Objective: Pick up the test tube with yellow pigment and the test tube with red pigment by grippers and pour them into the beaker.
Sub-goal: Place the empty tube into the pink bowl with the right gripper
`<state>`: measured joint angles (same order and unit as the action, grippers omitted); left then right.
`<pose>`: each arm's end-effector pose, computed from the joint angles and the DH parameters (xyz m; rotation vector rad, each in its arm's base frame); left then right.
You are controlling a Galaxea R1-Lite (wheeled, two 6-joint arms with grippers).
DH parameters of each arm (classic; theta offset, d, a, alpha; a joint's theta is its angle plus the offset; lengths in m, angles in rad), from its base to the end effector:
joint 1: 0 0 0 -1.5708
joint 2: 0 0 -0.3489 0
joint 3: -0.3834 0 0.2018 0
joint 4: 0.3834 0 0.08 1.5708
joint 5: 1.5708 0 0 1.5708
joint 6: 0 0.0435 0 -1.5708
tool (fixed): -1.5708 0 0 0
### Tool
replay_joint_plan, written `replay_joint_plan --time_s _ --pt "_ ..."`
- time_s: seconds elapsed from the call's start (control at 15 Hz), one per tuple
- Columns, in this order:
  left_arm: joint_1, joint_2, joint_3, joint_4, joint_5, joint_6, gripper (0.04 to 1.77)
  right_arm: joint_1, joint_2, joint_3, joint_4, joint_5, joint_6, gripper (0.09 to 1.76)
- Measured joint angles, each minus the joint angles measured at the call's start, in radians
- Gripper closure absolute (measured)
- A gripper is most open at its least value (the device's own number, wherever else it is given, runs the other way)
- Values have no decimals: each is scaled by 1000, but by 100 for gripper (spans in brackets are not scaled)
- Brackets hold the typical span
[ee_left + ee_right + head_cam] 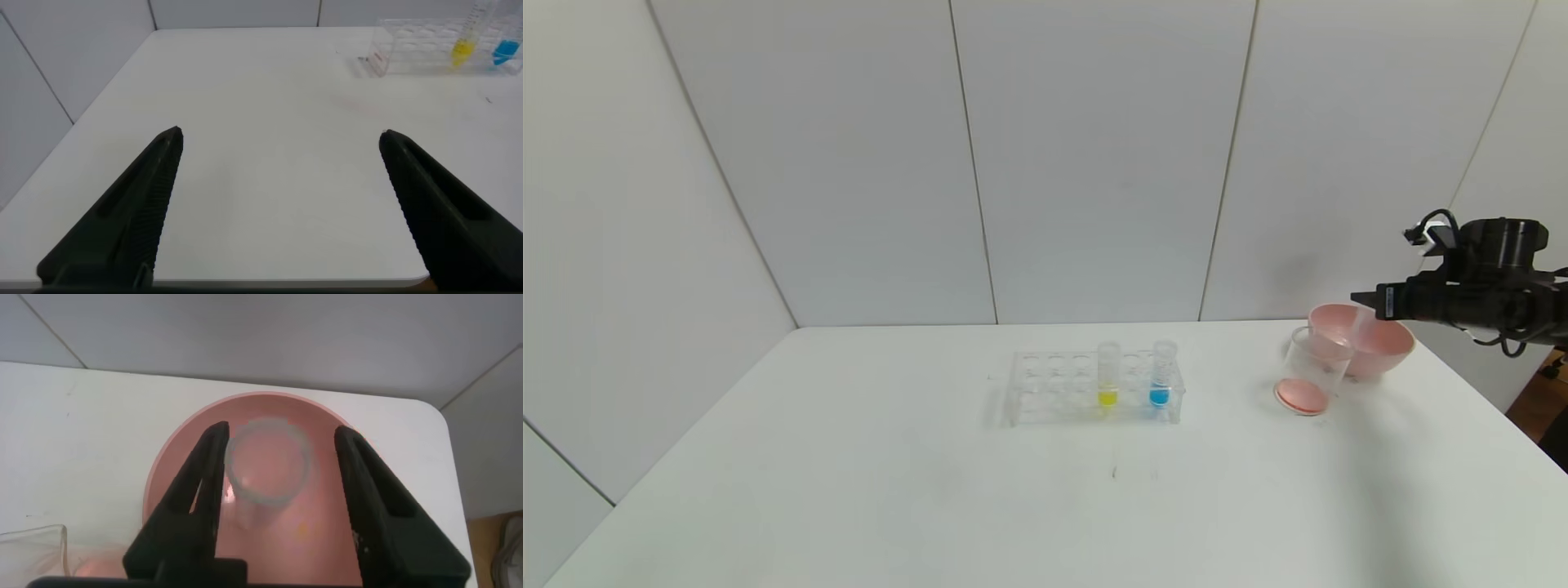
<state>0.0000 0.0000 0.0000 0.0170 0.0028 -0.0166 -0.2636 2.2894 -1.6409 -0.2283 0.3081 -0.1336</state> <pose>-0.0383 0.0001 0.0734 -0.0166 0.0170 0.0029 0.5203 -0.1267 0.1602 -0.0133 0.3991 0.0706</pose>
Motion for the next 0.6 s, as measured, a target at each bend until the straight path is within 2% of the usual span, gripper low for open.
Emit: replay_joint_plan --time_s 0.27,0.6 --pt "0 0 0 0 0 0 9 0 1 -5 -2 1 -3 57" --pt "0 0 0 0 0 0 9 -4 0 1 1 -9 -6 37"
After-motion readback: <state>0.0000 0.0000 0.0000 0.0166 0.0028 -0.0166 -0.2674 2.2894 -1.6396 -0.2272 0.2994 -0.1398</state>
